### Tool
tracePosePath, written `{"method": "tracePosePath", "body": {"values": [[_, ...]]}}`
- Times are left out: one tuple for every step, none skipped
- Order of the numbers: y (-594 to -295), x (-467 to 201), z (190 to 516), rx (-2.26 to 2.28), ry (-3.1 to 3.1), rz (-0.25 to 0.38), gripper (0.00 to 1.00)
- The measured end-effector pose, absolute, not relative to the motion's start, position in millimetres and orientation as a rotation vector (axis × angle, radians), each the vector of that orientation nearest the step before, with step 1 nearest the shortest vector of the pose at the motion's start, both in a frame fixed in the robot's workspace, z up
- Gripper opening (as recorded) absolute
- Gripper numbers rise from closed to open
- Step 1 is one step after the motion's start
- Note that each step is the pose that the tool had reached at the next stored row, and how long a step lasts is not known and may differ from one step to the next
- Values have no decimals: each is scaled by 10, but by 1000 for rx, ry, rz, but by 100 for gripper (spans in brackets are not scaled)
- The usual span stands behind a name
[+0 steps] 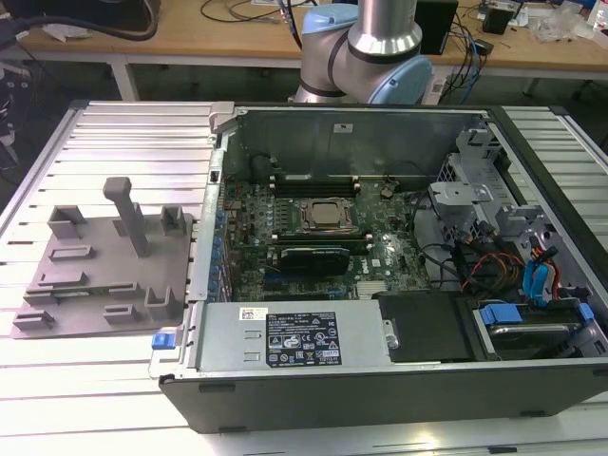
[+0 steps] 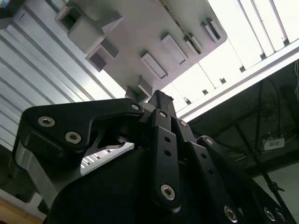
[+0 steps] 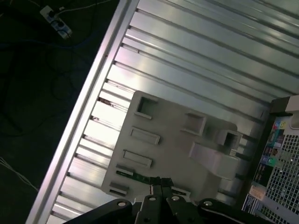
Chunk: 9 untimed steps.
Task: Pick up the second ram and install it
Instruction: 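Pick up the second ram and move it above second insertion slot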
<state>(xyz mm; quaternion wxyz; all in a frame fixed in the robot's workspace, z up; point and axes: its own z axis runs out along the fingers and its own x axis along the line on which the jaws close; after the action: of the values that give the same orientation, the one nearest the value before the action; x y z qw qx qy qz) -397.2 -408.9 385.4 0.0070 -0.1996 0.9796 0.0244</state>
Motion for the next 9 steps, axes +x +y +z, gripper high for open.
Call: {"method": "tracePosePath", "body": {"values": [[-4088, -3972, 3854, -648, 3059, 76, 8], [-4088, -3972, 3854, -663, 3056, 76, 8], [-4088, -3972, 3854, -677, 3053, 77, 8], [-4088, -3972, 3854, -705, 3047, 77, 8], [-4088, -3972, 3854, -735, 3041, 77, 8], [-4088, -3972, 3854, -764, 3034, 77, 8], [-4089, -3972, 3854, -789, 3028, 77, 8], [-4089, -3972, 3854, -810, 3023, 77, 8], [-4088, -3972, 3854, -837, 3016, 78, 8]]}}
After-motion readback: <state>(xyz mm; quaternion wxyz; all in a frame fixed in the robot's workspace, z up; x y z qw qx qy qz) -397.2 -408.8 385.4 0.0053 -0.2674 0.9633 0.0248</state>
